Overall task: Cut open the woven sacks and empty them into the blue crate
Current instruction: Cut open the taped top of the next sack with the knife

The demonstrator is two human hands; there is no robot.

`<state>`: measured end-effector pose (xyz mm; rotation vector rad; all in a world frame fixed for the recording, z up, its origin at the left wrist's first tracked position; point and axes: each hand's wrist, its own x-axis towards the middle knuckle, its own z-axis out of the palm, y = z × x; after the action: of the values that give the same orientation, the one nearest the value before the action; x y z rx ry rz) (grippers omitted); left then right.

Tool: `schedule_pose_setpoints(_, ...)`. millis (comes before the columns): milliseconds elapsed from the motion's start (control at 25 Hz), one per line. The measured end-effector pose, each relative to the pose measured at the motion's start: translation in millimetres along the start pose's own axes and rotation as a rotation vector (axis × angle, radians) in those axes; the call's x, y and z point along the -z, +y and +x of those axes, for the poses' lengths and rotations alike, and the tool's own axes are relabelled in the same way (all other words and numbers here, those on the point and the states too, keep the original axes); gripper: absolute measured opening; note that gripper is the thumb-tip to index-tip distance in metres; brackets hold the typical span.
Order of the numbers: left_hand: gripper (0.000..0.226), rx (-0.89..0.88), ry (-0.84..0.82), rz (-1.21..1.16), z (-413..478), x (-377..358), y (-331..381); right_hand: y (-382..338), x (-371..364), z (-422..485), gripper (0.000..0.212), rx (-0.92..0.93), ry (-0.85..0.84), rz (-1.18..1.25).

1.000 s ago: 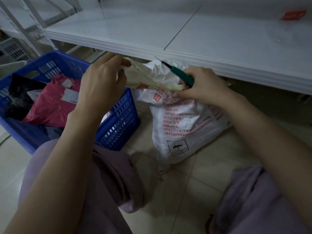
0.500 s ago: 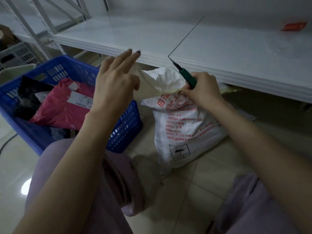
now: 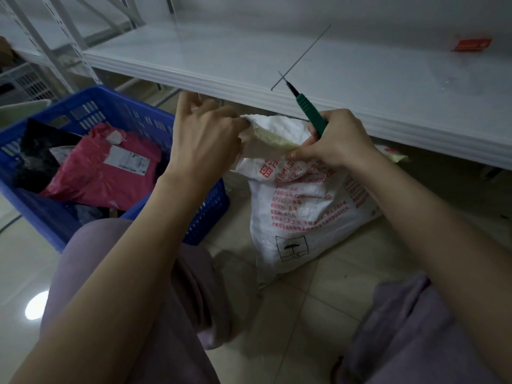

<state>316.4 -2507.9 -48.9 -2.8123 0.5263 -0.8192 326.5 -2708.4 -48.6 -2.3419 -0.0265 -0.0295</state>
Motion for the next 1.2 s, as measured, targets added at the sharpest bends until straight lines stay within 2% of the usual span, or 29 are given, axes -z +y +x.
schedule_pose_setpoints(80, 0.032, -0.003, 0.037, -0.017, -3, 2, -4, -2, 5, 0, 0.041, 0.034, 0.019, 0.040)
schedule_pose_setpoints(240, 0.050, -0.091, -0.032, -0.034, -6, 6, -21, -3, 17, -1, 0.036, 0.158, -0.023, 0.041)
schedule_pose_setpoints(520, 0.053, -0.106, -0.143, -0.121, -11, -3, -31, -1, 21, -10, 0.040, 0.427, -0.010, -0.321)
schedule_pose_setpoints(720, 0.053, -0.069, -0.209, -0.207, -11, -9, -24, -3, 20, -20, 0.036, 0.451, 0.062, -0.373)
schedule_pose_setpoints(800, 0.047, -0.095, -0.202, -0.276, -9, -10, -22, -4, 21, -23, 0.034, 0.399, -0.032, -0.440)
schedule_pose_setpoints(920, 0.028, -0.099, -0.140, -0.388, -10, -15, -19, 0, 19, -30, 0.021, 0.334, -0.207, -0.474)
schedule_pose_setpoints(1040, 0.041, 0.030, -0.223, -0.379, -13, -15, -17, 4, 21, -33, 0.019, 0.373, -0.220, -0.444)
schedule_pose_setpoints(1120, 0.049, 0.014, -0.250, -0.313, -15, -15, -16, 7, 24, -32, 0.023, 0.396, -0.197, -0.459)
schedule_pose_setpoints(1200, 0.044, -0.013, -0.264, -0.263, -15, -16, -16, 10, 27, -31, 0.026, 0.433, -0.166, -0.475)
